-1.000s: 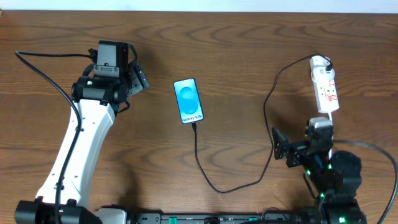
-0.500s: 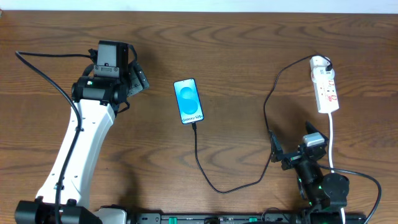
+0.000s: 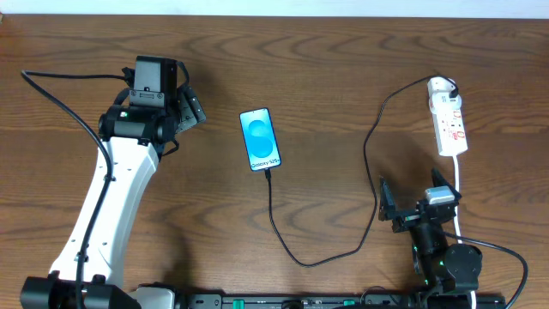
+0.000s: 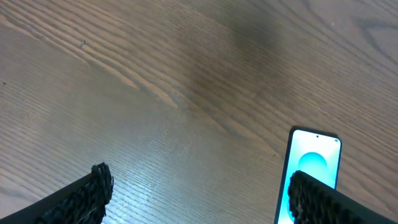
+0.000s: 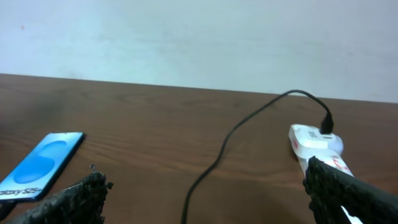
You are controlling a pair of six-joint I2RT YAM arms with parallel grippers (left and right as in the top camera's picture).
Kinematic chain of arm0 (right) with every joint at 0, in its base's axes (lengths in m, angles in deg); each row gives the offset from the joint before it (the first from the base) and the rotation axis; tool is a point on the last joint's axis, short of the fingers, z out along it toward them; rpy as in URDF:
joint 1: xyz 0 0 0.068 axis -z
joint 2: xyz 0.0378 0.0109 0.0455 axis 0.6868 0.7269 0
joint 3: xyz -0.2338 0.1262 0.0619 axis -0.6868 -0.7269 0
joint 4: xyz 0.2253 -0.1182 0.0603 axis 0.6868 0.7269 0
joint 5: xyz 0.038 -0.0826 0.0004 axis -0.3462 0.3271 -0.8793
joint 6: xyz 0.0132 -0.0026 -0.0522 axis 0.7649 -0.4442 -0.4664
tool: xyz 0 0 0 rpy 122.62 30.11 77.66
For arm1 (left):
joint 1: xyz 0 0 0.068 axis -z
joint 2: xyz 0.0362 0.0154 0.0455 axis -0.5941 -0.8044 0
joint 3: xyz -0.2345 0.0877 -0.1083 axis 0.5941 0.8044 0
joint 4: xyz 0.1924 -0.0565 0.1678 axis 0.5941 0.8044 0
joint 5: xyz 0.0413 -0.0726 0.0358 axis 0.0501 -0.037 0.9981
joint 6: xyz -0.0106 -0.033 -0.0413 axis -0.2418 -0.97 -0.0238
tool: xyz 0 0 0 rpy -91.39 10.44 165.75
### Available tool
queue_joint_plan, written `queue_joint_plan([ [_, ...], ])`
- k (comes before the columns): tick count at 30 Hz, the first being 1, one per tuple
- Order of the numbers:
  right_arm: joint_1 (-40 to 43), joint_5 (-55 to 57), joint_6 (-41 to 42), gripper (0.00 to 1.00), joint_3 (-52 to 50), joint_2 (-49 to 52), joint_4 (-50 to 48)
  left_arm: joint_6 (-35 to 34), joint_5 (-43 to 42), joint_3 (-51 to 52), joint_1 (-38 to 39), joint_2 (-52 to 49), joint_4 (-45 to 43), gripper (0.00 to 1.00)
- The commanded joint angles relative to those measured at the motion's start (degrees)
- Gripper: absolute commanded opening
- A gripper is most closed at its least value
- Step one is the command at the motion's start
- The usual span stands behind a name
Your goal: Plug charger to phone and switch on socket
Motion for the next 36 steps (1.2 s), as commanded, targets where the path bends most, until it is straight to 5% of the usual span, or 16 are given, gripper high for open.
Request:
queue_joint_plan([
  [1,-0.5,4.5,2.1,0.99,-0.2,-0.5,1.8,-0.3,0.9,-0.6,-0.3,0.0,0.2,0.92],
  [36,-0.5,6.5,4.1,0.99,-0.2,-0.5,2.0,-0.3,0.9,-0.6,-0.3,0.0,0.2,0.92],
])
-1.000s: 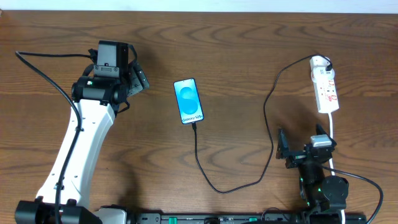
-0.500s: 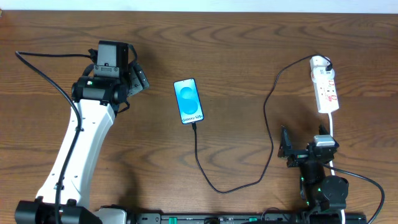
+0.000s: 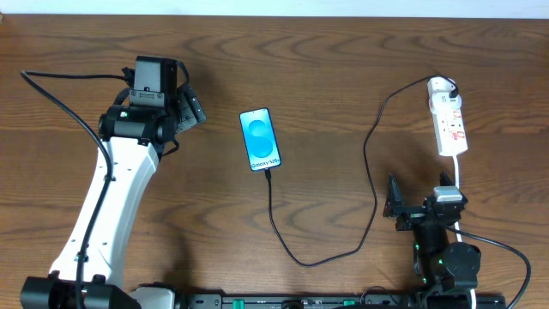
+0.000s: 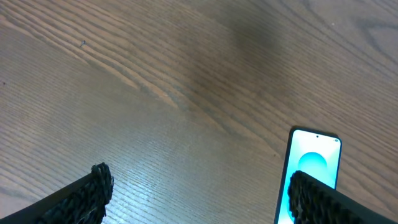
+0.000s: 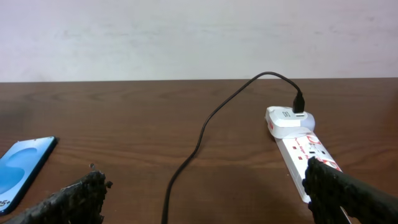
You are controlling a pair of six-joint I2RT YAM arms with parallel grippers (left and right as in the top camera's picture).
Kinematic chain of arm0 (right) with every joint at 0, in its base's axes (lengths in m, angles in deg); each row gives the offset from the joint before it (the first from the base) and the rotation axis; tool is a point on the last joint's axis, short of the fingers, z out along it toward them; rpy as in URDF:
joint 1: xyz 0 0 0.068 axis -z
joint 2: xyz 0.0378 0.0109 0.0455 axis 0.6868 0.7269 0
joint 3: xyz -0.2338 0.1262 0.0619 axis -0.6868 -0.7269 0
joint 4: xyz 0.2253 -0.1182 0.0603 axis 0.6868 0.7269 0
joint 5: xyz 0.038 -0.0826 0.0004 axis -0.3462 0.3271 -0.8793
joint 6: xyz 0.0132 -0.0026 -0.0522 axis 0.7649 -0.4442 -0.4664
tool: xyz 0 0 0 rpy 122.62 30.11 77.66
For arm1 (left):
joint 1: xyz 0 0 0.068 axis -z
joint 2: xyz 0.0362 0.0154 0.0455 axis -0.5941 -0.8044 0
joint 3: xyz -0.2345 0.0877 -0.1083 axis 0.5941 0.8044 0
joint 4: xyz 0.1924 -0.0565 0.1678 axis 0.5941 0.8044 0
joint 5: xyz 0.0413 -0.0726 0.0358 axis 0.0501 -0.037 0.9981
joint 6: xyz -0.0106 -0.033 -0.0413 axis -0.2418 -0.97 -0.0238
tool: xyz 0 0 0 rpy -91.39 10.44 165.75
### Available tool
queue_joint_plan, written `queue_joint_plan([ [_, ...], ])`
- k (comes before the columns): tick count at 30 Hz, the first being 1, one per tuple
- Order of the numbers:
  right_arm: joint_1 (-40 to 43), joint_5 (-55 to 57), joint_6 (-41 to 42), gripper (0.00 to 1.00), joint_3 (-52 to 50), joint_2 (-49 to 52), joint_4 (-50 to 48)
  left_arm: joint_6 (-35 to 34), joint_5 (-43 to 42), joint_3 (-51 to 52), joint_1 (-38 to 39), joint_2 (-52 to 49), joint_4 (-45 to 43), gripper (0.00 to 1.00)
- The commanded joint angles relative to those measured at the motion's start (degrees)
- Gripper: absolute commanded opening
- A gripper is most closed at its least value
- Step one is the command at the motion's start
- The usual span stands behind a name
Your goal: Plug charger to phone and switch on socket
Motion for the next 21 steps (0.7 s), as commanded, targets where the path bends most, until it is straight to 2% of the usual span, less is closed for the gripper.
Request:
queue_joint_plan([
  [1,-0.5,0.6,1.0,0.99,-0.2,-0.4,0.2,-0.3,0.9,-0.6,-0.3,0.0,0.2,0.92],
  [16,-0.5,0.6,1.0,0.99,-0.2,-0.4,0.2,-0.3,0.9,-0.6,-0.3,-0.1,1.0,0.92],
  [21,-0.5,0.6,1.0,0.99,-0.2,-0.4,0.2,1.4,0.9,0.5,-0.3,2.7,5.2,0.92],
])
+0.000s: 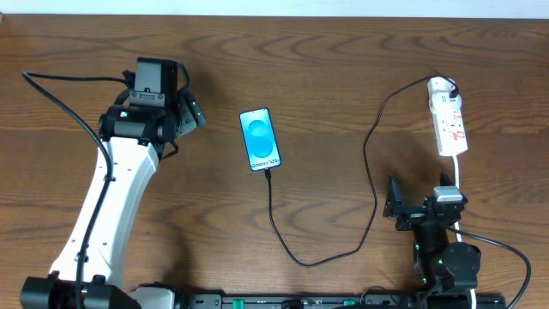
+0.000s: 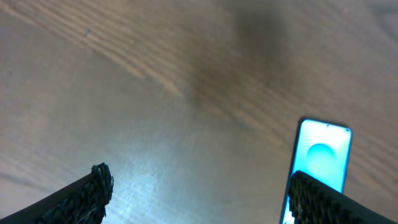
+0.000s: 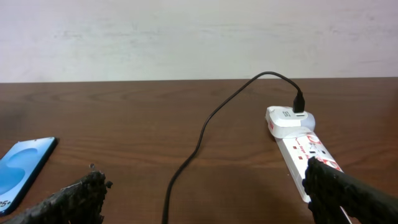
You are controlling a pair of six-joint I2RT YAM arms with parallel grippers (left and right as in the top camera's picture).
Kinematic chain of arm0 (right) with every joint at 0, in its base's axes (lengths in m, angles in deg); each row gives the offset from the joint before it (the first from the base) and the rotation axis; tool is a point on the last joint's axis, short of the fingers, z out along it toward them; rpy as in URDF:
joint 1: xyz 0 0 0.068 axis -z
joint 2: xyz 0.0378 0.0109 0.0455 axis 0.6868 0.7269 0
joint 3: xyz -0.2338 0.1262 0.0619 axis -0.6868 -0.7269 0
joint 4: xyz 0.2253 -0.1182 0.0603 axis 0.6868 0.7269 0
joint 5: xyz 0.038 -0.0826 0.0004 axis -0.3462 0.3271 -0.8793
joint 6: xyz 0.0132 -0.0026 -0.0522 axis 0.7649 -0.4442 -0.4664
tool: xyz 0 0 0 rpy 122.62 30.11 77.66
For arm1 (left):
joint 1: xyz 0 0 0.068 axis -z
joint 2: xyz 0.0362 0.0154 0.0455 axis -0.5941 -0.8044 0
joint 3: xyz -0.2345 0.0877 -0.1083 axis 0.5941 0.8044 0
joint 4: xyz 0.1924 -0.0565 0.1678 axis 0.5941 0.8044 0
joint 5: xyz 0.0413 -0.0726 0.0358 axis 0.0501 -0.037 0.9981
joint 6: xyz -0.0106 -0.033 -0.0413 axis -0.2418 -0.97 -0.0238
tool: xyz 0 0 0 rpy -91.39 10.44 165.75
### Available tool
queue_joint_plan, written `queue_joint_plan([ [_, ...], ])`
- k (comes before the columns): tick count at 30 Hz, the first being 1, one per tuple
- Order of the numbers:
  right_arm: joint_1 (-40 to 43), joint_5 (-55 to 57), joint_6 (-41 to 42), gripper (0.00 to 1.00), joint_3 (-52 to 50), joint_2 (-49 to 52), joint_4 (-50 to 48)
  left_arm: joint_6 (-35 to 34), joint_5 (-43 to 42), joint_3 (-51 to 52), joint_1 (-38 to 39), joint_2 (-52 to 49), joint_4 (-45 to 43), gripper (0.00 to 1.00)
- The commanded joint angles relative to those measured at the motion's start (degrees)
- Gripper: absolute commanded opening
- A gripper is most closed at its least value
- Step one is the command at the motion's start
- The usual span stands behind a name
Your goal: Plug charger to phone and switch on socket
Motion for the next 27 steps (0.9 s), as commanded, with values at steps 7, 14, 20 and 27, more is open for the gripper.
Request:
queue_joint_plan([
  [7,-0.5,0.6,0.9,0.99,-0.2,-0.4,0.2,1.3,0.9,8.7,-1.2,11.3,3.7,0.92],
  [14,-0.5,0.6,0.9,0.99,-0.2,-0.4,0.2,2.3,0.2,18.7,-2.4,20.4,-2.6,0.92],
  [20,-0.5,0.6,0.9,0.99,-0.2,-0.4,0.2,12.3,-5.4,26.8,-2.4,27.8,-11.3,0.92],
  [27,-0.5,0.6,0.9,0.99,-0.2,-0.4,0.2,24.8,-14.5,32.7,-2.4,33.9,-16.5,0.92],
])
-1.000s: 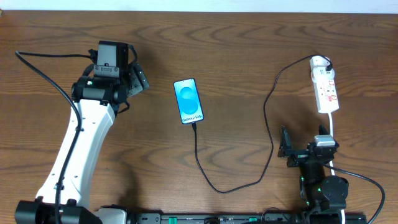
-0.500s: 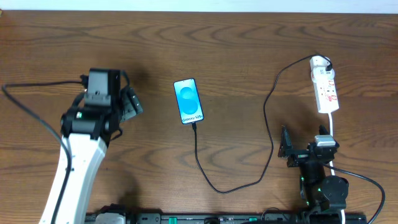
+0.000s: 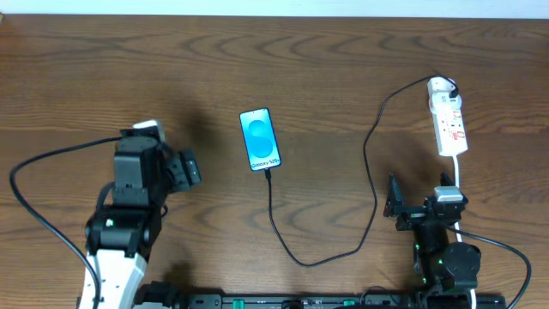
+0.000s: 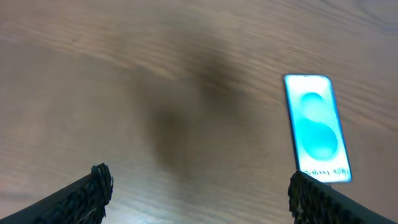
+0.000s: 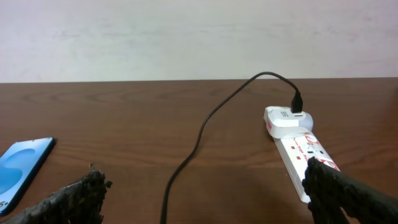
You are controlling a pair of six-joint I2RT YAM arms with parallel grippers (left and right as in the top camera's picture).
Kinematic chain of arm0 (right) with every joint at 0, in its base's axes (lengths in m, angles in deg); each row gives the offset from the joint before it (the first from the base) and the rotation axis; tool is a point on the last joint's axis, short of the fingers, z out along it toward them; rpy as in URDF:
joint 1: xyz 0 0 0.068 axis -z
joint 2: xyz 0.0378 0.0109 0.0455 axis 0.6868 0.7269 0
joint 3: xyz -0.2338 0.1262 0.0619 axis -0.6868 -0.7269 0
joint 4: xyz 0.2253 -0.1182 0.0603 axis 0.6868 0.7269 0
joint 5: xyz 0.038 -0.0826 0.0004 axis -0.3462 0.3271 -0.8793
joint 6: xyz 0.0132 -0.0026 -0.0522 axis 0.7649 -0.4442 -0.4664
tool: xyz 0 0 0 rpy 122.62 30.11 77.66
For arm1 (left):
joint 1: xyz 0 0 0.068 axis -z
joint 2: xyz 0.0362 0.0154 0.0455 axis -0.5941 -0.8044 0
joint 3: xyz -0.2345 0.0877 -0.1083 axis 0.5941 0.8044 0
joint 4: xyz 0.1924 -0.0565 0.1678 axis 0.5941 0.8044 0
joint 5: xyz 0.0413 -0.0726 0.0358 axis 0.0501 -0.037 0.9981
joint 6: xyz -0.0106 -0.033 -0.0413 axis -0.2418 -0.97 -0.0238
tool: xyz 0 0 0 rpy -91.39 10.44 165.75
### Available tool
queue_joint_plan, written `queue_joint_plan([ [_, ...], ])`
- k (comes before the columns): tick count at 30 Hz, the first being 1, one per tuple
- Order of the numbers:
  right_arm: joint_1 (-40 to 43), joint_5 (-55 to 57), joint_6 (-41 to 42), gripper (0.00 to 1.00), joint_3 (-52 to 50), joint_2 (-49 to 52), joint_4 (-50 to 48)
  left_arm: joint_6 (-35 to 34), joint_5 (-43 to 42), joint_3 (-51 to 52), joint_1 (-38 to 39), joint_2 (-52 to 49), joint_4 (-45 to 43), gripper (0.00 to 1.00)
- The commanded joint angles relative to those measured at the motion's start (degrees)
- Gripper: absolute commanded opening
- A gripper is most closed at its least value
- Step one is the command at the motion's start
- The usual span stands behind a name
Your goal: Plug charger to phone and switch on socket
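Note:
A phone [image 3: 260, 139] with a lit blue screen lies face up mid-table, also seen as the phone [image 4: 317, 127] and the phone [image 5: 22, 165]. A black cable [image 3: 371, 150] meets its near edge, loops forward, and runs to a white charger [image 5: 287, 118] plugged into the far end of the white power strip [image 3: 450, 124]. My left gripper [image 3: 184, 167] is open, empty, left of the phone and a little nearer the front. My right gripper [image 3: 418, 206] is open and empty, in front of the power strip [image 5: 305, 152].
Brown wooden table [image 3: 343, 60] with a pale wall [image 5: 186, 37] behind its far edge. The power strip's white lead [image 3: 458, 184] runs toward the front beside my right arm. The left arm's black cable [image 3: 34, 176] arcs over the front-left area.
My left arm has drawn back from the far left of the table toward the front; the phone now sits farther ahead in its view. The right arm, phone, cable and strip are unchanged.
At first my left gripper hovered open, far left of the phone, and my right gripper faced between phone and strip. The right gripper then turned to face the strip and stayed. The left gripper held its place, then was nearer the front edge.

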Motion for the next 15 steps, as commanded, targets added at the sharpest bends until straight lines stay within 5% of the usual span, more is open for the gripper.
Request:
queue_joint_plan([
  [1,-0.5,0.4,0.8,0.99,-0.2,-0.4,0.2,10.0,-6.4,2.1,-0.2,2.7,-0.5,0.92],
  [15,-0.5,0.4,0.8,0.99,-0.2,-0.4,0.2,14.0,-9.5,14.1,-0.2,14.4,-6.6,0.92],
])
